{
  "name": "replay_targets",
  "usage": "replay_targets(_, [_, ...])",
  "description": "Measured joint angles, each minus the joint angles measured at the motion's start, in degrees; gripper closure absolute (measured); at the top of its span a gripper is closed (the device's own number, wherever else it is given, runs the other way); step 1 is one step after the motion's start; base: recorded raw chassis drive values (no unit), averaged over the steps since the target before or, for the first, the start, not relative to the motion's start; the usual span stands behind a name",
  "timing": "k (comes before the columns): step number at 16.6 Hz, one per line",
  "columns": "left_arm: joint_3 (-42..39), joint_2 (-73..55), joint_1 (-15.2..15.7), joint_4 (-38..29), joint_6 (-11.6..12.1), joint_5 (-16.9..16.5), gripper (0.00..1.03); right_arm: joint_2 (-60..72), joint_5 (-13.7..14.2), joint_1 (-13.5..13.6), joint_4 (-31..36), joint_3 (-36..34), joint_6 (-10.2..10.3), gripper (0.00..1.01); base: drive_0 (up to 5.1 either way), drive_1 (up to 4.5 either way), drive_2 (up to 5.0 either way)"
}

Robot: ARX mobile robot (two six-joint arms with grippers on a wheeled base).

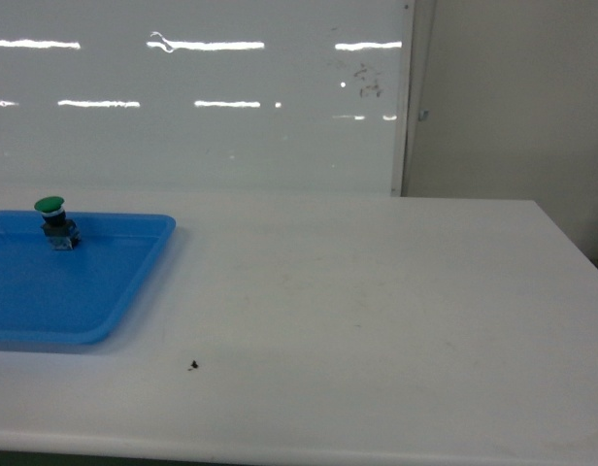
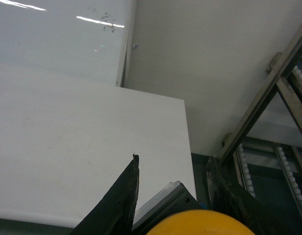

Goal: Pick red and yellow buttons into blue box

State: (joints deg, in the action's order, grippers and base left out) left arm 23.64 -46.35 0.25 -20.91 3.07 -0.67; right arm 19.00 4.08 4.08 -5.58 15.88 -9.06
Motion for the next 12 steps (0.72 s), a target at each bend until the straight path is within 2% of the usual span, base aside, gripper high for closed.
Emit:
replay_targets(3, [0.0,0.1,0.0,-0.1,0.0,0.0,0.75,-0.1,0.0,0.0,0.1,0.0,0.0,0.65,4.8,-3.56,-1.4])
replay_targets(12, [0.0,0.2,0.0,-0.1,0.0,0.0,0.75,0.0,0.0,0.0,0.0,0.0,0.0,0.65,4.9,-2.42,-2.4])
